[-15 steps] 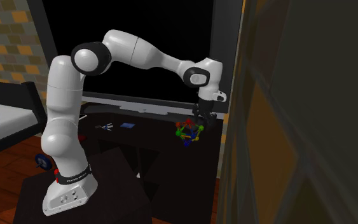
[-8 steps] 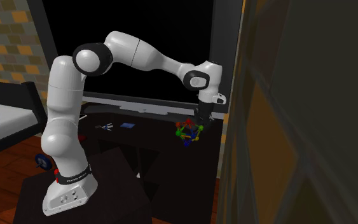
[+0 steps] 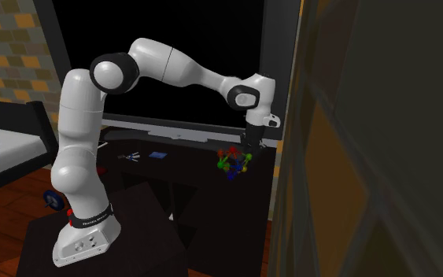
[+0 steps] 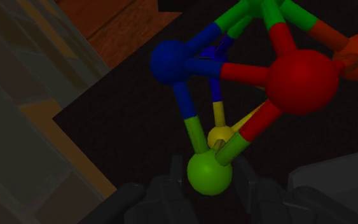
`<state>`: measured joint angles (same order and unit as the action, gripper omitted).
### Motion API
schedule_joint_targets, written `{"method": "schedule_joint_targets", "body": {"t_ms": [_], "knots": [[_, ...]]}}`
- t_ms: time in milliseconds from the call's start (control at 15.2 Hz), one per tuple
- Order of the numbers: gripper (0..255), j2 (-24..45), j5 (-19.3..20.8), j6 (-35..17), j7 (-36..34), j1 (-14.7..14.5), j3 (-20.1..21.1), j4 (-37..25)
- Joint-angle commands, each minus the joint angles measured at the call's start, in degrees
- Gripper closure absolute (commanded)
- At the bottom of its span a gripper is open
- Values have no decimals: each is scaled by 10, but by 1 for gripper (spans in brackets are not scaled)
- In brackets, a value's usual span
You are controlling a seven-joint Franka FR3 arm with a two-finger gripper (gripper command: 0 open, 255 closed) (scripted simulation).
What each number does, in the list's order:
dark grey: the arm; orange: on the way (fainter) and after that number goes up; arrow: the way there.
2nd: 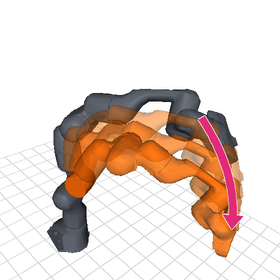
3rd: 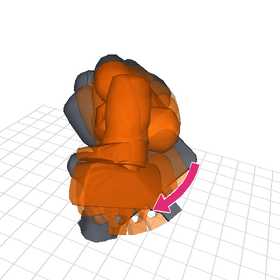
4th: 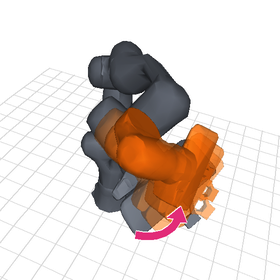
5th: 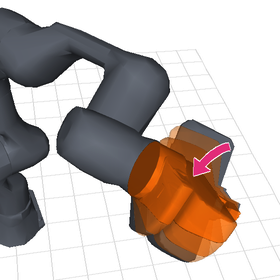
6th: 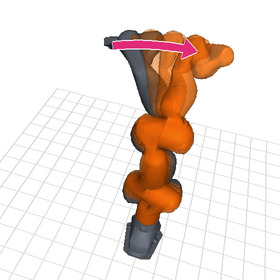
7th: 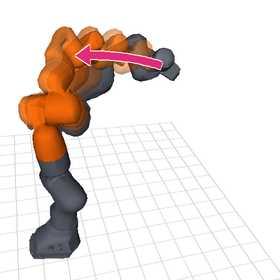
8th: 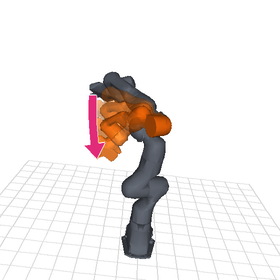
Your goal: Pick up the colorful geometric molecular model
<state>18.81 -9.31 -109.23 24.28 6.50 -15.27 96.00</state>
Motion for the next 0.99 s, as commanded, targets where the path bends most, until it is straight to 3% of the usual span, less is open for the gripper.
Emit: {"method": "schedule_joint_targets", "body": {"t_ms": [0, 924], "knots": [[255, -5, 2, 12, -1, 0, -1, -7], [255, -20, 9, 99, -11, 2, -3, -81]]}}
